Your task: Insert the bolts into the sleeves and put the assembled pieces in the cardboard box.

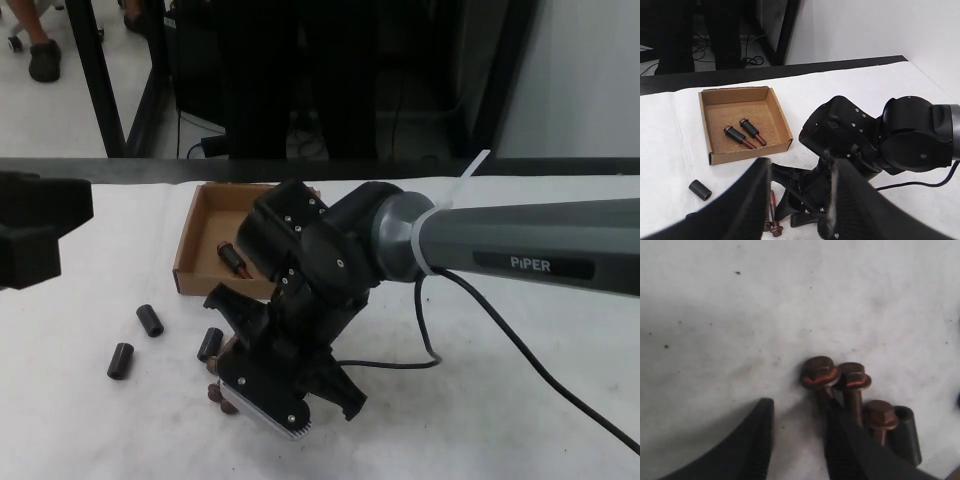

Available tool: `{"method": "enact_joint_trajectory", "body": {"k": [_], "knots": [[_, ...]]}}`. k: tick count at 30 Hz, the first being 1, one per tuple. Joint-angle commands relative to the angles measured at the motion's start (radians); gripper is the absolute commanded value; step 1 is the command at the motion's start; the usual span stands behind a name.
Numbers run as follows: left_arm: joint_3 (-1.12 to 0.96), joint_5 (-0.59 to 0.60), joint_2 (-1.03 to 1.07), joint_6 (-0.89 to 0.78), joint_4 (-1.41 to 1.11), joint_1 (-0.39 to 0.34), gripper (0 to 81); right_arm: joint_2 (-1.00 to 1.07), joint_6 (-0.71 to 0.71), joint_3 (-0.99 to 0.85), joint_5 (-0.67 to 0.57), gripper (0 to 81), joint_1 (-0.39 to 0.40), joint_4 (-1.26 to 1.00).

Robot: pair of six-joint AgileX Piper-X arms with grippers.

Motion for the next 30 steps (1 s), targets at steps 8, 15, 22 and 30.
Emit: {"method": "enact_joint_trajectory", "body": {"k": [8,15,22,30], "knots": [[-0.003,-0.008,-0.010,0.002,-0.012,0.003,38.2,0.002,-0.012,-0.012,-0.007,31.5,-0.003,-0.058],[-0.003,-0.008,-0.010,0.002,-0.012,0.003,38.2,0.002,-0.012,-0.012,0.000,31.5,-0.003,-0.054],[-0.003,-0.008,-0.010,0.002,-0.012,0.003,38.2,0.017,-0.025,-0.012,-0.007,31.5,-0.003,-0.033],[-0.003,-0.008,-0.010,0.002,-0.012,0.003,38.2,0.070,-0.055,-0.012,-0.007,31.5,-0.003,-0.049]]}}
